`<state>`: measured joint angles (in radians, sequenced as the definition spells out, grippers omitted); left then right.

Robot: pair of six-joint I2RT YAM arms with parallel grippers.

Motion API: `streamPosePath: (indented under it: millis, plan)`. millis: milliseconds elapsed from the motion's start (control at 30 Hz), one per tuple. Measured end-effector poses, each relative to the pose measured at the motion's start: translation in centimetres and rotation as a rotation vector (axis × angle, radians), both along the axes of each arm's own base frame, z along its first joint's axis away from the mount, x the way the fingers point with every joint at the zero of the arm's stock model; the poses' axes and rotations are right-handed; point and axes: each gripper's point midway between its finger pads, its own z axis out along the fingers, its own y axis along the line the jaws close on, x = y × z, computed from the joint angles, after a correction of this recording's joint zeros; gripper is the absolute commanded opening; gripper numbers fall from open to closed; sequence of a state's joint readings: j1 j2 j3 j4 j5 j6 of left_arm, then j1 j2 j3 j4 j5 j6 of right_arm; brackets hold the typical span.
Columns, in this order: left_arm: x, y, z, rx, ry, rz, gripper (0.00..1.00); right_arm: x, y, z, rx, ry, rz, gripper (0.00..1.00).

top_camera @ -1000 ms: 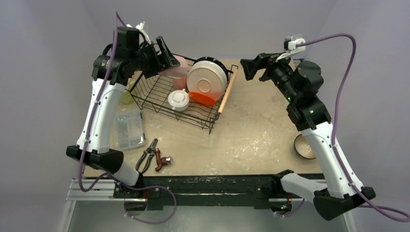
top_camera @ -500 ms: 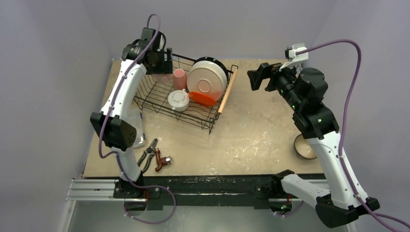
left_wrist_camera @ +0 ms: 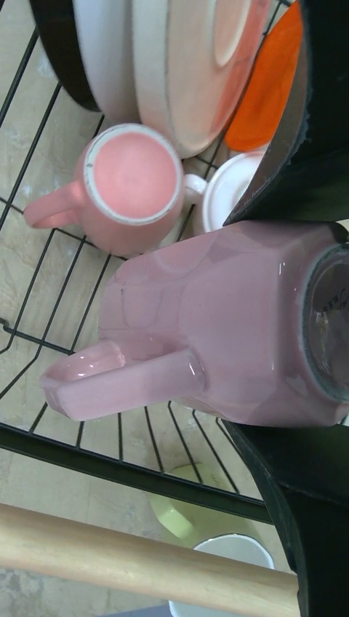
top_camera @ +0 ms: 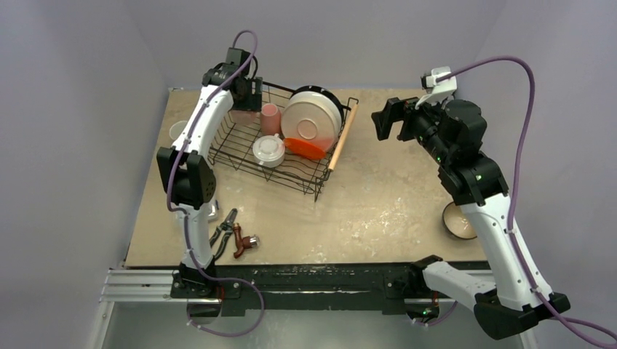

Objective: Load the mixed dishes into the dish rack
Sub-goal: Turn the cup upside down in the dish rack.

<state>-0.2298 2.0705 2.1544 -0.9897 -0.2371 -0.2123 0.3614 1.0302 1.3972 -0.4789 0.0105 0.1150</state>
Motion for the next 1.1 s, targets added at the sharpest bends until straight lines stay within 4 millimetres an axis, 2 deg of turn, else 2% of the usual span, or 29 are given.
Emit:
streamPosePath:
  millis: [300,600,767,833,1000,1100]
  plan:
    - [3.3,1.2,-4.2,0.048,0.007,0.028,0.0,-0.3,-0.3,0.1,-0.024,0.009,-0.004,0.99]
    - [5.7,0.8,-5.9,0.043,-0.027,0.021,0.0,-0.4,-0.4,0.0,-0.042,0.014,-0.002,0.99]
    - [6.0,1.1,-7.5,0.045,-0.003,0.026,0.06,0.0,-0.3,0.1,-0.053,0.016,0.0,0.99]
    - [6.1,1.3,-8.1,0.047,0.007,0.029,0.12,0.1,-0.3,-0.1,-0.057,0.022,0.001,0.99]
    - [6.4,1.6,-8.9,0.038,0.016,0.032,0.48,0.4,0.0,-0.4,-0.061,0.036,0.008,0.99]
    - [6.5,1.7,-9.2,0.029,0.018,0.031,0.6,0.5,0.0,-0.6,-0.064,0.043,0.009,0.99]
